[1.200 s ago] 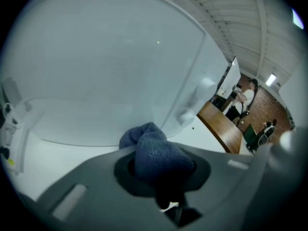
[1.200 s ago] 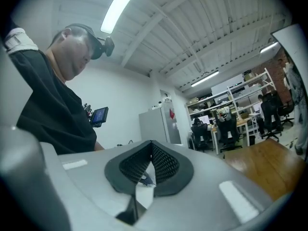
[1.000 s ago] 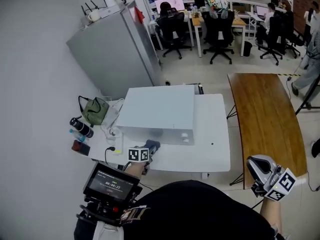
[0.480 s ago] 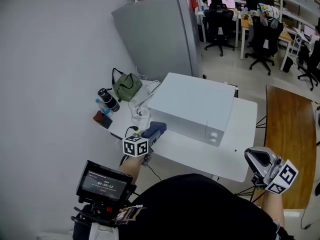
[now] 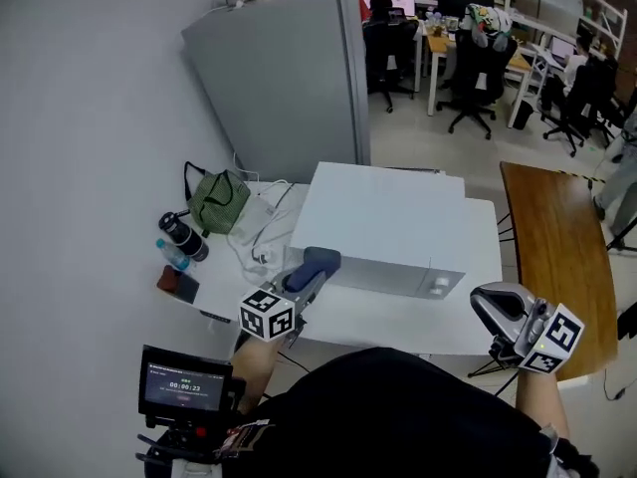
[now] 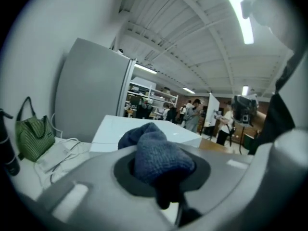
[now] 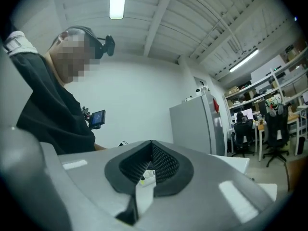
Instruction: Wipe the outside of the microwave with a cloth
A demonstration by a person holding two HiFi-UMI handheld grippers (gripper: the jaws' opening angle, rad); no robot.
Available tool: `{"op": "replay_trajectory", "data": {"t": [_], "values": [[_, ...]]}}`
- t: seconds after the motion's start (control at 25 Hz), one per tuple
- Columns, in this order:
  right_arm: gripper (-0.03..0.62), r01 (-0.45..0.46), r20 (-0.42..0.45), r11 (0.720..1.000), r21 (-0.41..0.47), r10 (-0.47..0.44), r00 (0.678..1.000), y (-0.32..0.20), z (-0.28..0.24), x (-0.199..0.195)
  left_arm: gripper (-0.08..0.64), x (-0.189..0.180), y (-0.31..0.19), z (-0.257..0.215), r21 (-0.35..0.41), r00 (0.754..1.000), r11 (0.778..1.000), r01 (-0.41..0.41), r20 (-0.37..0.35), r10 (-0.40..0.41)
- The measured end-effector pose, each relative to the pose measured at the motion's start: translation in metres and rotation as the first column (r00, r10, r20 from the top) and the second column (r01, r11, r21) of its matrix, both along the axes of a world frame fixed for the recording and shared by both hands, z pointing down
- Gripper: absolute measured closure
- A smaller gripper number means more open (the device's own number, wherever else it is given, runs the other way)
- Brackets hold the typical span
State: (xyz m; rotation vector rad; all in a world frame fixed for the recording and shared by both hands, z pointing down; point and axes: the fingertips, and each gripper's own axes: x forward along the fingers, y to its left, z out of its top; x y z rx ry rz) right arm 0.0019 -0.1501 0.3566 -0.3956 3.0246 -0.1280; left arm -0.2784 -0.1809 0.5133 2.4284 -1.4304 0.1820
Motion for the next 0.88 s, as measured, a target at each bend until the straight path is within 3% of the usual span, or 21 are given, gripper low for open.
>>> {"op": "replay_trajectory", "data": {"t": [0.08,0.2,0.36,0.48,0.6,0.72,0.88], "values": [[0.588,-0.058,-0.013,0.998,-0.022,0.058,0.998,0.008,0.002,-0.018,0.499,0.012,0.005,-0.001,0.019,0.992,0.991,-0.129,-0.006,0.129],[0.588,-0.133,-0.044,0.991,-0.026,0.131,0.99,0.025,0.005,-0.042,0.499,0.028,0.017,-0.005,0.056,0.955,0.955,-0.29,-0.04,0.293],[0.588,-0.224,-0.098,0.973,-0.056,0.218,0.971,0.059,0.016,-0.049,0.499,0.062,0.047,-0.012,0.092,0.864,0.877,-0.472,-0.149,0.481],[0.588,-0.282,-0.105,0.958,-0.055,0.275,0.956,0.091,0.011,-0.032,0.499,0.095,0.083,-0.026,0.13,0.801,0.823,-0.554,-0.185,0.569],[0.588,-0.3,-0.077,0.953,-0.04,0.296,0.952,0.129,0.009,-0.001,0.499,0.136,0.134,-0.038,0.173,0.767,0.788,-0.591,-0.182,0.615],[0.588,-0.269,-0.037,0.963,-0.024,0.268,0.963,0.177,0.02,0.035,0.499,0.184,0.186,-0.039,0.189,0.763,0.788,-0.586,-0.2,0.615],[0.588,-0.212,0.011,0.976,-0.057,0.213,0.977,0.248,0.046,0.09,0.499,0.252,0.251,-0.021,0.144,0.782,0.831,-0.537,-0.285,0.555]]}}
